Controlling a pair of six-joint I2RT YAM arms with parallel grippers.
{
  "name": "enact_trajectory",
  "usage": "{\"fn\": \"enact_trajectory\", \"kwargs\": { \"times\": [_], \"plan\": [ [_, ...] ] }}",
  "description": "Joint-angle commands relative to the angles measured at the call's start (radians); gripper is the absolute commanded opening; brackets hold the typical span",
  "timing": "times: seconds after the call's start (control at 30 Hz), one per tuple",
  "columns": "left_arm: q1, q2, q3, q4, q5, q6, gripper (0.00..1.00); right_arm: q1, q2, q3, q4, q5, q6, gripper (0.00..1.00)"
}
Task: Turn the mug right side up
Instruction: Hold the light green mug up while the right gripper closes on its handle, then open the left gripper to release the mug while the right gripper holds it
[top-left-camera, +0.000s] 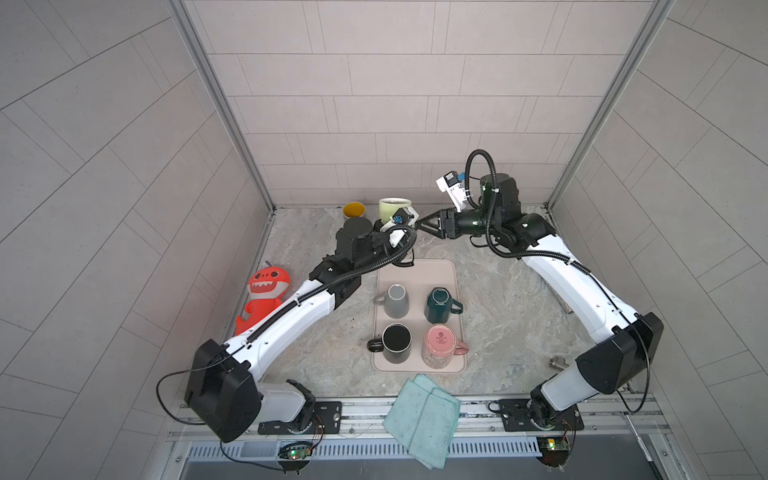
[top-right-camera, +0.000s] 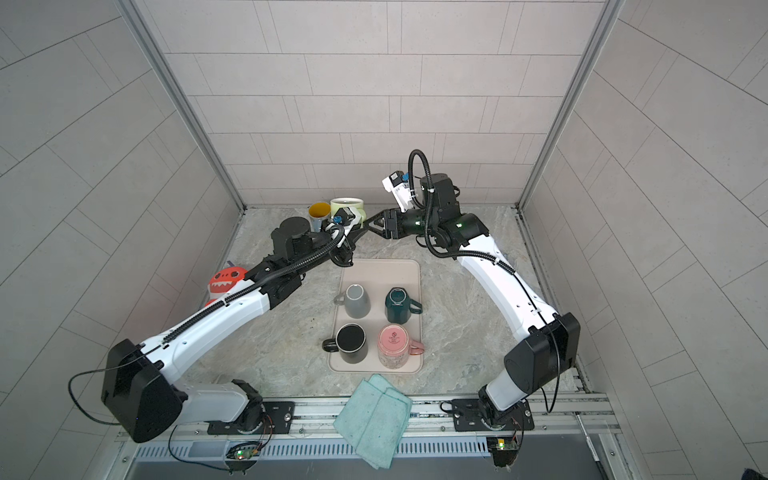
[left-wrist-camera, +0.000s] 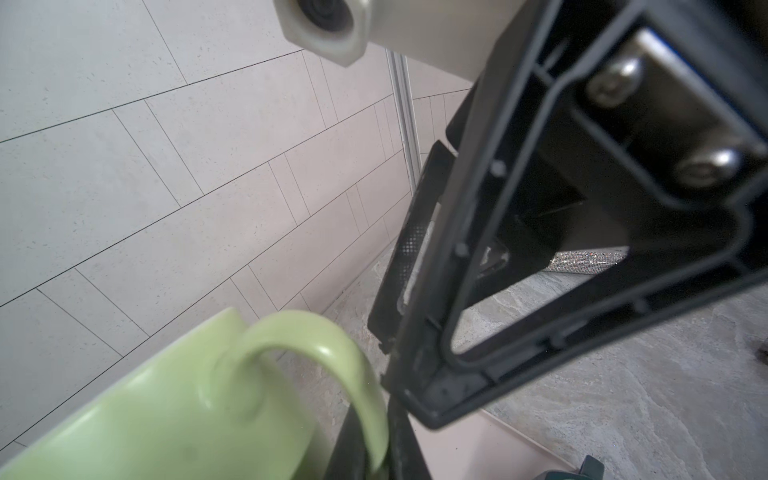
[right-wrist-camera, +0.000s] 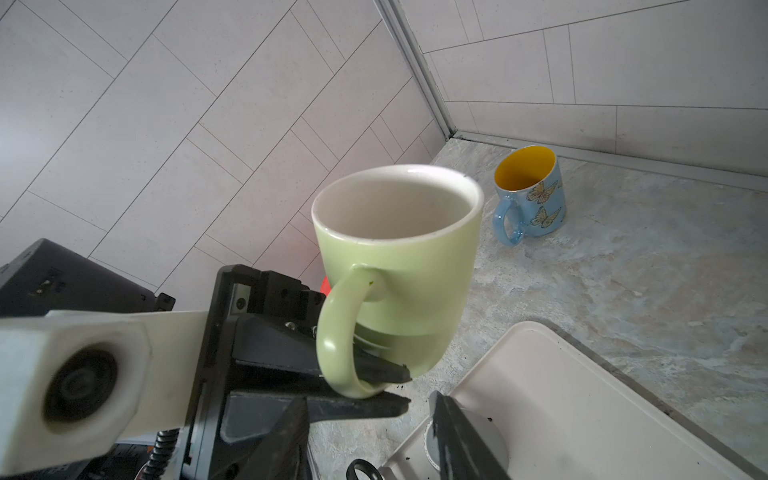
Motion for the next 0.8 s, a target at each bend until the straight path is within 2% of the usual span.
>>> {"fn": "enact_trajectory", "kwargs": {
  "times": [0.0, 0.43, 0.77],
  "plan": [
    [-0.008, -0.006, 0.025, 0.100, -0.007, 0.033, 0.00, 0.010, -0.007, 0.016, 0.004, 0.037, -0.023, 0.49],
    [-0.042, 0.010, 0.027, 0.097, -0.051, 0.062, 0.00, 0.058, -0.004, 0.034, 0.006, 0.135, -0.026, 0.46],
    [-0.055, 0.009, 0.022, 0.119, -0.081, 0.071, 0.00, 0.086, 0.007, 0.061, -0.057, 0.212, -0.066, 0.40]
  ]
}}
